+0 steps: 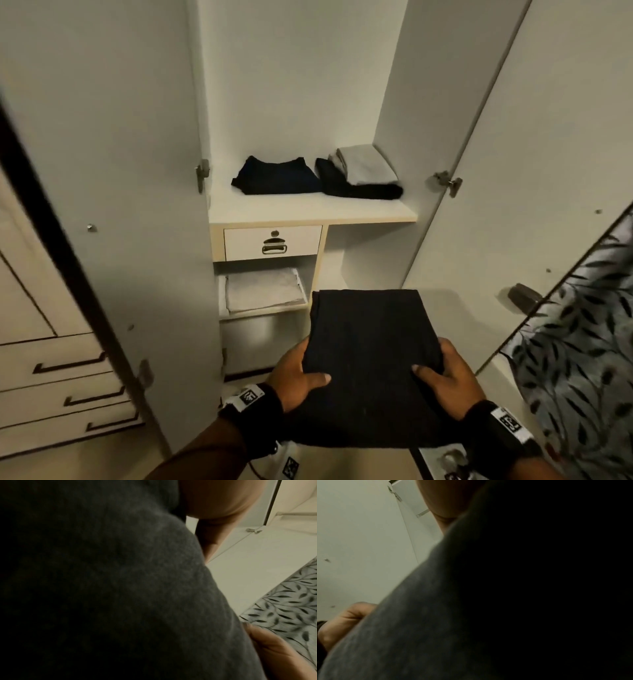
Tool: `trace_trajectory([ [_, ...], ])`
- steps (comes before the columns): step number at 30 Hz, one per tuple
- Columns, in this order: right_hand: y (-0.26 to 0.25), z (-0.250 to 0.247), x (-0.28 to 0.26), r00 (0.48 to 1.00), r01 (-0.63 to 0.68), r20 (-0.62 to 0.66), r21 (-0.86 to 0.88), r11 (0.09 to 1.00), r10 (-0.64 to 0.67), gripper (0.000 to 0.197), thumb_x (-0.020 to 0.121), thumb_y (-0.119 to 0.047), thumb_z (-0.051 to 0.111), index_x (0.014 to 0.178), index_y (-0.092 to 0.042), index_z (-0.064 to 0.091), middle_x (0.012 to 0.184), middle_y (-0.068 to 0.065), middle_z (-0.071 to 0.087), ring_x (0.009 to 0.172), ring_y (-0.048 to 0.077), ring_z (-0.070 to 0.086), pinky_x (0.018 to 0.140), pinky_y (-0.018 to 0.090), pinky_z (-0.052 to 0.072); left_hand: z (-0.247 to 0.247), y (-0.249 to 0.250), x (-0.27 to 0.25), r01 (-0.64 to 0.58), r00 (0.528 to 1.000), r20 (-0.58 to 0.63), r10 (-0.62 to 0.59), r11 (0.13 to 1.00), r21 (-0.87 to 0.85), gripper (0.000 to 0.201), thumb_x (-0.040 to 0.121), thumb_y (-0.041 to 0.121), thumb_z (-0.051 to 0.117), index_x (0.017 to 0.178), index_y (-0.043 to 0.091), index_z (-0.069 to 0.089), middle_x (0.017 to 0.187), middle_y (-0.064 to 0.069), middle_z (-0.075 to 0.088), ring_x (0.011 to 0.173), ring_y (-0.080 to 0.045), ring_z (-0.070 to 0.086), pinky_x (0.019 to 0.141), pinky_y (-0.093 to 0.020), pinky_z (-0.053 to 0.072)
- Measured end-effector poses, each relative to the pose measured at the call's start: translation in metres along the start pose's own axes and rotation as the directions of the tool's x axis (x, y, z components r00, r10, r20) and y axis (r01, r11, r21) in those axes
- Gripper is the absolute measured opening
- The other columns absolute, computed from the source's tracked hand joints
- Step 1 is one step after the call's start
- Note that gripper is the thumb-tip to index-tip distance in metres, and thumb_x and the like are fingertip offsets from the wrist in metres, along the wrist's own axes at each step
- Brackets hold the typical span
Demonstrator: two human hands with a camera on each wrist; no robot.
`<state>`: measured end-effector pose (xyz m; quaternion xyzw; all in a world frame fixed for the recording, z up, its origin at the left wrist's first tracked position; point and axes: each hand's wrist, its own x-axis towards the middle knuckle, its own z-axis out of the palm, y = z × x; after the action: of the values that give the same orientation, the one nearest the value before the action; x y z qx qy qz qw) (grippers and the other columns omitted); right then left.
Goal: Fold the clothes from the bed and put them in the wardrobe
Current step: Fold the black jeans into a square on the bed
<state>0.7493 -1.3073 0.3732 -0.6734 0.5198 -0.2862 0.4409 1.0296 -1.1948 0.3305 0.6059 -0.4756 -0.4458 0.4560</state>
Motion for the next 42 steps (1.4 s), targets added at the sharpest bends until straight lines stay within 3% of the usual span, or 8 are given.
trace_trajectory([
  [5,-0.02,0.018,0.12,1.0,0.024,0.017,-0.007,1.0,-0.024,0.037,0.092,-0.011,0.07,0.12,-0.028,0.051,0.112,-0.009,0.064,0.099,0.006,0.062,0.072,0.017,0.045,-0.038,0.011,0.113,-0.015,0.999,-0.037,0.017,0.998,0.064,0.06,0.086,0.01,0.076,0.121,0.047,0.046,0.116,0.025,0.061,0.1,0.014,0.06,0.094,-0.012,0.047],
  [9,-0.046,0.034,0.212,0.999,0.027,0.028,0.005,1.0,-0.027,0.038,0.091,-0.011,0.071,0.12,-0.029,0.053,0.112,-0.006,0.066,0.103,0.014,0.064,0.074,0.02,0.046,-0.077,0.031,0.192,-0.028,0.989,-0.138,0.055,0.982,0.185,0.067,0.087,0.013,0.076,0.13,0.042,0.034,0.125,0.023,0.042,0.114,0.003,0.044,0.113,-0.021,0.033],
  [15,-0.117,0.048,0.341,0.99,0.127,0.041,0.092,0.988,-0.132,0.036,0.089,-0.004,0.071,0.116,-0.023,0.059,0.109,-0.001,0.071,0.101,0.018,0.069,0.085,0.033,0.053,-0.153,0.081,0.293,-0.068,0.985,-0.146,0.09,0.986,0.15,0.065,0.088,0.014,0.076,0.136,0.036,0.038,0.124,0.022,0.05,0.114,0.003,0.053,0.09,-0.004,0.041],
  [18,-0.162,0.061,0.419,0.975,0.21,0.042,0.136,0.968,-0.217,0.035,0.086,0.005,0.072,0.111,-0.017,0.061,0.108,0.001,0.072,0.099,0.017,0.068,0.087,0.03,0.053,-0.196,0.107,0.341,-0.103,0.963,-0.23,0.139,0.982,0.159,0.059,0.086,0.015,0.079,0.13,0.038,0.046,0.12,0.027,0.055,0.104,0.016,0.054,0.096,-0.01,0.042],
  [29,-0.317,0.168,0.688,0.879,0.461,0.14,-0.011,0.887,-0.455,0.04,0.094,-0.015,0.065,0.133,-0.016,0.055,0.118,0.001,0.063,0.104,0.017,0.06,0.088,0.026,0.044,-0.38,0.192,0.507,0.126,0.801,-0.599,0.018,0.972,0.196,0.048,0.088,0.018,0.075,0.133,0.023,0.06,0.12,0.0,0.07,0.112,-0.025,0.066,0.099,-0.035,0.049],
  [33,-0.28,0.215,0.749,0.903,0.313,0.389,-0.298,0.902,-0.184,0.056,0.098,-0.029,0.06,0.149,-0.019,0.039,0.141,0.01,0.055,0.127,0.034,0.055,0.105,0.037,0.044,-0.398,0.142,0.552,0.516,0.764,-0.633,-0.126,0.708,0.483,0.085,0.092,0.029,0.068,0.161,0.031,0.018,0.152,-0.011,0.048,0.135,-0.033,0.05,0.111,-0.035,0.038],
  [37,-0.242,0.242,0.77,0.855,0.426,0.506,-0.561,0.71,-0.113,0.053,0.101,-0.036,0.055,0.147,-0.016,0.04,0.138,0.014,0.057,0.122,0.034,0.058,0.103,0.041,0.048,-0.385,0.078,0.572,0.58,0.801,-0.531,-0.277,0.578,0.573,0.056,0.108,0.029,0.041,0.161,0.032,0.022,0.168,-0.01,0.016,0.153,-0.028,0.024,0.123,-0.032,0.014],
  [42,-0.239,0.243,0.772,0.818,0.493,0.548,-0.511,0.705,-0.175,0.074,0.098,-0.033,0.059,0.158,-0.019,0.017,0.148,0.016,0.046,0.126,0.034,0.054,0.106,0.043,0.048,-0.383,0.077,0.574,0.61,0.791,-0.521,-0.32,0.478,0.632,0.055,0.11,0.033,0.033,0.162,0.033,0.014,0.17,-0.01,0.003,0.154,-0.031,0.018,0.124,-0.039,0.012],
])
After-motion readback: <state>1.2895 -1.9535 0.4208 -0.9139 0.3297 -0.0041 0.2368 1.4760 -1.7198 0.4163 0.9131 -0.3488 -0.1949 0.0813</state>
